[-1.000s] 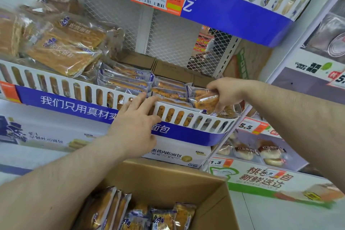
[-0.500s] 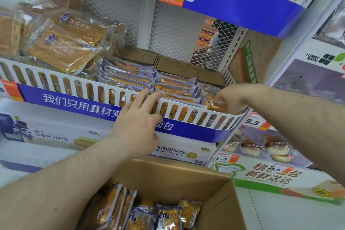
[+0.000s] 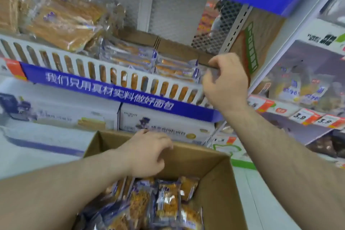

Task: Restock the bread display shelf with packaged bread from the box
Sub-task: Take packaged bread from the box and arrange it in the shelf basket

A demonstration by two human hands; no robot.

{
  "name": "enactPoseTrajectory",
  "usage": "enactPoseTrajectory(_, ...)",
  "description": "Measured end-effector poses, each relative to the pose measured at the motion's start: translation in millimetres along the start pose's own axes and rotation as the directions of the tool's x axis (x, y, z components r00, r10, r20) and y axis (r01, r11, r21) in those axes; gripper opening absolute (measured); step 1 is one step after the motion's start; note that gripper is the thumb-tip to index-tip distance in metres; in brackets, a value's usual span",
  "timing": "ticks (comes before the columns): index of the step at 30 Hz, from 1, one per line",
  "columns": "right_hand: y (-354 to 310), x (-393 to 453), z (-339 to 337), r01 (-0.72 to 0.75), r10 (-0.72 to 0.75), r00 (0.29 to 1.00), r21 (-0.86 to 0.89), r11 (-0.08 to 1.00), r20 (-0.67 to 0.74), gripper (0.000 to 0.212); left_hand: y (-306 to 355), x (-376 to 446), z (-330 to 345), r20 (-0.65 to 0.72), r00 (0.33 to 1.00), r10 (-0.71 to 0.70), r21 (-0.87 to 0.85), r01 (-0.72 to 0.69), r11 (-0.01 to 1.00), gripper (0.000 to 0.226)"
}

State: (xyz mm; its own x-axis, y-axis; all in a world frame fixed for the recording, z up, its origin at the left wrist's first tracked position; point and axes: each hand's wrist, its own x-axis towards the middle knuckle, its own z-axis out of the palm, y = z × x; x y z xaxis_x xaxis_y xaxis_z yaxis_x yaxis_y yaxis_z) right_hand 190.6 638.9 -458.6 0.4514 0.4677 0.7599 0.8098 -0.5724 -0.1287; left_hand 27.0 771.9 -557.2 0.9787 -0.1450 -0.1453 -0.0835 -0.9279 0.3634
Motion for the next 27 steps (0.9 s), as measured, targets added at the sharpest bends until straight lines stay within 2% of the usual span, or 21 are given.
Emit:
enactPoseTrajectory(1, -15, -26, 1, 0.034, -0.025, 0.993, 0.074, 0.997, -0.113, 0.011, -4, -1, 4, 0.16, 0.986, -0.039, -0.011, 0.041, 0.999, 0.045)
enactPoseTrajectory(2, -29, -56, 6, 0.02, -0.004, 0.995, 0.15, 0.989, -0.104, 0.008, -9, -2, 10, 0.295, 0.953, -0.071, 0.0, 0.074, 0.997, 0.044)
enactPoseTrajectory(3, -41, -86, 13, -0.075, 0.073, 0.997, 0.228, 0.971, 0.016, 0.005, -13, -4, 15, 0.386, 0.917, -0.098, 0.023, 0.097, 0.995, 0.04)
enactPoseTrajectory(4, -50, -116, 24, -0.23, 0.175, 0.962, 0.275, 0.933, 0.209, 0.007, -18, -5, 20, 0.433, 0.894, -0.115, 0.052, 0.103, 0.993, 0.035)
enactPoseTrajectory(5, -60, -145, 36, -0.402, 0.266, 0.856, 0.247, 0.882, 0.443, 0.013, -22, -6, 25, 0.455, 0.881, -0.127, 0.082, 0.101, 0.992, 0.026)
enactPoseTrajectory(6, -67, -172, 48, -0.527, 0.311, 0.684, 0.152, 0.836, 0.66, 0.016, -25, -9, 29, 0.461, 0.877, -0.133, 0.104, 0.096, 0.99, 0.016)
enactPoseTrajectory(7, -72, -198, 61, -0.587, 0.315, 0.464, 0.021, 0.809, 0.828, 0.014, -26, -11, 31, 0.469, 0.873, -0.138, 0.112, 0.096, 0.989, 0.009)
enactPoseTrajectory(8, -78, -224, 72, -0.601, 0.292, 0.236, -0.097, 0.794, 0.927, 0.007, -28, -14, 34, 0.473, 0.871, -0.136, 0.096, 0.102, 0.99, 0.009)
enactPoseTrajectory(9, -86, -245, 80, -0.594, 0.258, 0.035, -0.187, 0.782, 0.966, 0.013, -30, -16, 36, 0.48, 0.865, -0.143, 0.081, 0.118, 0.99, 0.015)
enactPoseTrajectory(10, -93, -264, 87, -0.603, 0.228, -0.113, -0.25, 0.758, 0.967, 0.027, -30, -19, 37, 0.494, 0.856, -0.152, 0.073, 0.133, 0.988, 0.021)
enactPoseTrajectory(11, -101, -280, 91, -0.629, 0.213, -0.211, -0.299, 0.718, 0.954, 0.036, -31, -21, 41, 0.511, 0.845, -0.16, 0.072, 0.144, 0.987, 0.023)
enactPoseTrajectory(12, -109, -292, 93, -0.655, 0.211, -0.263, -0.335, 0.677, 0.941, 0.041, -34, -23, 45, 0.524, 0.836, -0.161, 0.065, 0.15, 0.987, 0.02)
enactPoseTrajectory(14, -124, -309, 96, -0.699, 0.238, -0.297, -0.381, 0.605, 0.925, 0.045, -38, -24, 50, 0.539, 0.828, -0.155, 0.053, 0.149, 0.987, 0.014)
enactPoseTrajectory(18, -139, -316, 100, -0.808, 0.29, -0.282, -0.389, 0.443, 0.915, 0.063, -37, -27, 44, 0.544, 0.821, -0.174, 0.064, 0.166, 0.984, 0.028)
enactPoseTrajectory(20, -134, -302, 96, -0.769, 0.264, -0.284, -0.383, 0.512, 0.922, 0.061, -37, -26, 38, 0.527, 0.831, -0.18, 0.056, 0.177, 0.983, 0.029)
enactPoseTrajectory(23, -106, -264, 84, -0.645, 0.292, -0.219, -0.363, 0.673, 0.931, 0.062, -40, -21, 24, 0.462, 0.863, -0.203, 0.028, 0.214, 0.976, 0.044)
enactPoseTrajectory(24, -93, -246, 77, -0.644, 0.296, -0.19, -0.346, 0.682, 0.936, 0.061, -41, -19, 18, 0.456, 0.863, -0.218, 0.016, 0.236, 0.972, 0.055)
enactPoseTrajectory(27, -58, -195, 49, -0.729, 0.262, -0.069, -0.228, 0.646, 0.963, 0.037, -40, -16, -2, 0.46, 0.86, -0.221, -0.052, 0.275, 0.96, 0.084)
